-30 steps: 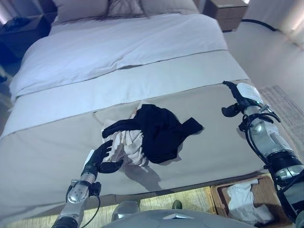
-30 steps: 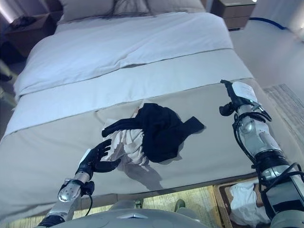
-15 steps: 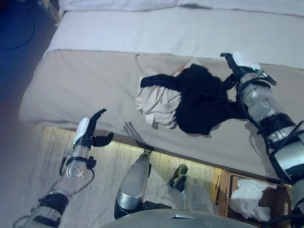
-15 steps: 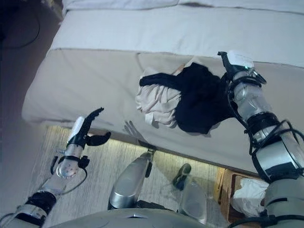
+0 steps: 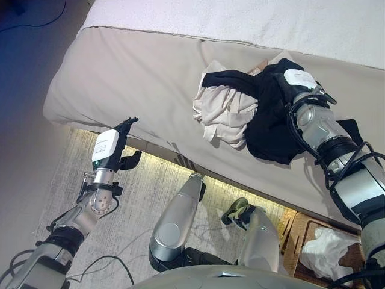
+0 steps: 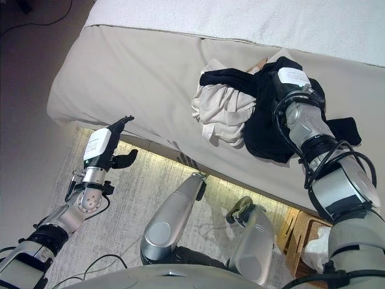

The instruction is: Pick up the clothes from the bed and place them into the basket

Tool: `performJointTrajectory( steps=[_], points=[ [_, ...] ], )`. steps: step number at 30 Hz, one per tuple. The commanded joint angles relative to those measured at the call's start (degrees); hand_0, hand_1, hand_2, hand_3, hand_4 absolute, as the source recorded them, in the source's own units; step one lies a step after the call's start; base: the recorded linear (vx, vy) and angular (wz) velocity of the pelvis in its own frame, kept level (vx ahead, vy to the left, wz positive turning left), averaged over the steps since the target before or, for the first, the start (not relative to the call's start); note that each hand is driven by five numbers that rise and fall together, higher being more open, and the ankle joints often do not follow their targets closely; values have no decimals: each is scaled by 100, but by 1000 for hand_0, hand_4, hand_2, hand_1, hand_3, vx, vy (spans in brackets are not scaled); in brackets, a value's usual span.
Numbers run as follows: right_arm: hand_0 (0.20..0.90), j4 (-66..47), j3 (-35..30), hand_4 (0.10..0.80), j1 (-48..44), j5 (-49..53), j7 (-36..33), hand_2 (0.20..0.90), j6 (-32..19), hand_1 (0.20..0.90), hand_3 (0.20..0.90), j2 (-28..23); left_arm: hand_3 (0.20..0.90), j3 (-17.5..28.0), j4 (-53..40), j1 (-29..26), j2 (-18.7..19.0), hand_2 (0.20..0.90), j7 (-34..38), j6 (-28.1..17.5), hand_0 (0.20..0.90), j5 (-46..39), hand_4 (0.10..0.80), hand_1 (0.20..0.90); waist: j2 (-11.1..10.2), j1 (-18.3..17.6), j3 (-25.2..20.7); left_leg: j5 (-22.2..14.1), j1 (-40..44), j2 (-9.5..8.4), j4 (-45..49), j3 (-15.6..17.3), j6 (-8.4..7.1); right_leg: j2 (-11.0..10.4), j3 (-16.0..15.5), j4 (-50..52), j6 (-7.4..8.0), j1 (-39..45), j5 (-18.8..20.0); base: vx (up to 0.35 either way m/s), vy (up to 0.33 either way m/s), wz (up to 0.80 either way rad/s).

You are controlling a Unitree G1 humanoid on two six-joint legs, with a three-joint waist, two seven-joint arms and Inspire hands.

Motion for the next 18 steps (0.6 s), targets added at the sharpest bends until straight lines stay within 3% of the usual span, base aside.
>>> performJointTrajectory(
  steps=[1,9,18],
  points=[
    [900,164,55,800,-612,-147,-18,900,240,900,900,-230,900,390,-619,95,66,900,552,-261,900,-344,800,900,157,26,-204,-892,-85,-49,781,180,205,373,-29,211,-268,-292,405,0,0,0],
    [900,842,190,800,-770,-232,191,900,849,900,900,-221,900,417,-1165,14,79,900,539,-349,900,-661,800,900,296,16,-204,-1004,-723,-92,1266,263,280,367,70,613,-301,-950,353,-37,4,1],
    [900,1389,422,800,-1219,72,296,900,742,900,900,-227,900,324,-1633,-103,122,900,540,-364,900,-876,800,900,492,-29,-204,-1260,-1591,-128,2099,425,405,361,258,1214,-359,-1919,253,-69,22,-3]
  ],
)
